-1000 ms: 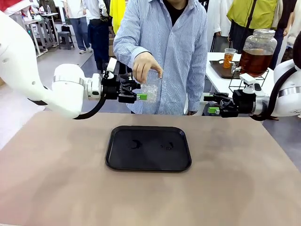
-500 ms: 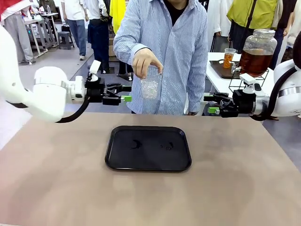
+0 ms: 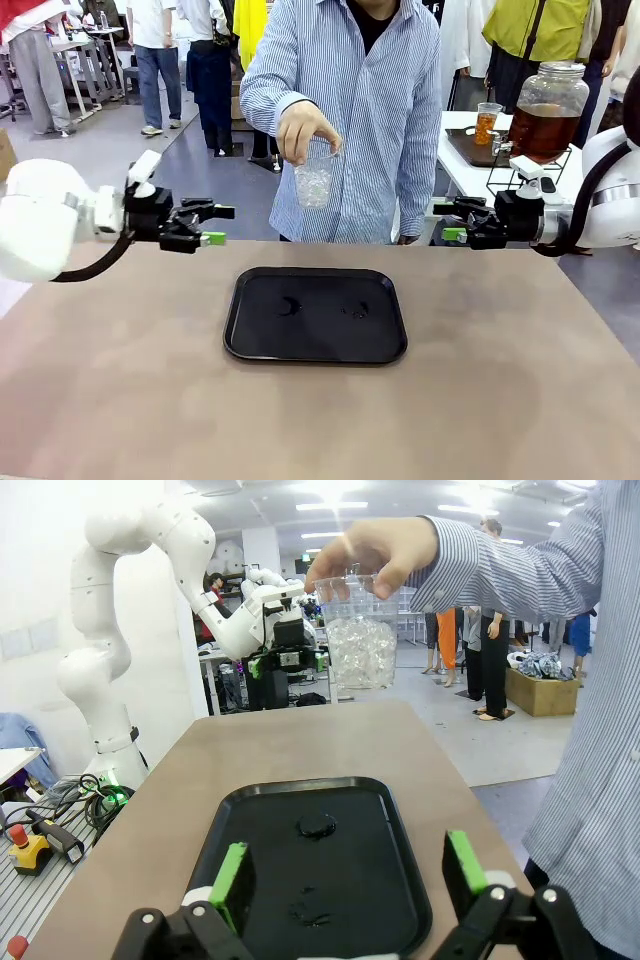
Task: Pour the drink into the iced cup.
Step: Open the gripper to release the iced cup you were holding.
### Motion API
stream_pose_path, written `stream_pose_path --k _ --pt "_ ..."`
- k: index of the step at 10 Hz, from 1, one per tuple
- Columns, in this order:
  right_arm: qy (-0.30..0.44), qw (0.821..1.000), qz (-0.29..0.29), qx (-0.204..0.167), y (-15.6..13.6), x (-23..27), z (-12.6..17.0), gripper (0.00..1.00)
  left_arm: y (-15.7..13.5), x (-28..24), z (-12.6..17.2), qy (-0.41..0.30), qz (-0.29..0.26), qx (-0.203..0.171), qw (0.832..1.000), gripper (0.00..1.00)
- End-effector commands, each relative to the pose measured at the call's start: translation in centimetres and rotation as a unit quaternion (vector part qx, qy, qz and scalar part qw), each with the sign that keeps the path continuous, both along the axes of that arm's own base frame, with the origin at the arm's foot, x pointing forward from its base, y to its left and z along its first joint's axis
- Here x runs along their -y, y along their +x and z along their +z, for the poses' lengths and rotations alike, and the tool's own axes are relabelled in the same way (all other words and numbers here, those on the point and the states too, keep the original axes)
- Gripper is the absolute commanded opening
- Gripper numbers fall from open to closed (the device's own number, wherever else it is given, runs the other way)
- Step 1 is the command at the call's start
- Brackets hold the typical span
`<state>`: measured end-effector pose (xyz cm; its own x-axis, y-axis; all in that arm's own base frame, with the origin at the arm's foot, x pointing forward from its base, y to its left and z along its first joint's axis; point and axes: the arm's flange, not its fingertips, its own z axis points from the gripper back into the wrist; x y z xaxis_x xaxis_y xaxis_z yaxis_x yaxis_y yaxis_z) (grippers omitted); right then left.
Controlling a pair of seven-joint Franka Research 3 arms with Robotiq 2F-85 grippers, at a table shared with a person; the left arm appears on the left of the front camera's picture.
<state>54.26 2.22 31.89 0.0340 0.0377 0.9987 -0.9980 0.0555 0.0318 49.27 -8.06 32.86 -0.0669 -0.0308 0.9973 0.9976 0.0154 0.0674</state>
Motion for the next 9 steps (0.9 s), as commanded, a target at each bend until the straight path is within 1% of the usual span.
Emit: stream_pose_path --k 1,3,4,9 --pt "0.0 1.0 0.002 0.001 0.09 -0.02 0.28 1.0 -1.48 -1.9 -0.23 -0.017 -0.003 0.022 1.0 1.0" --pt "0.0 1.0 0.002 0.001 0.09 -0.02 0.28 1.0 -1.7 -2.75 -0.29 -0.037 0.012 0.03 0.999 1.0" --pt "0.0 1.0 0.002 0.001 0.09 -0.02 0.28 1.0 -0.96 -2.17 -0.63 -0.014 0.005 0.011 1.0 1.0" --pt "0.0 1.0 0.002 0.001 0.09 -0.02 0.28 1.0 -0.96 -2.17 -0.63 -0.014 0.005 0.011 1.0 1.0"
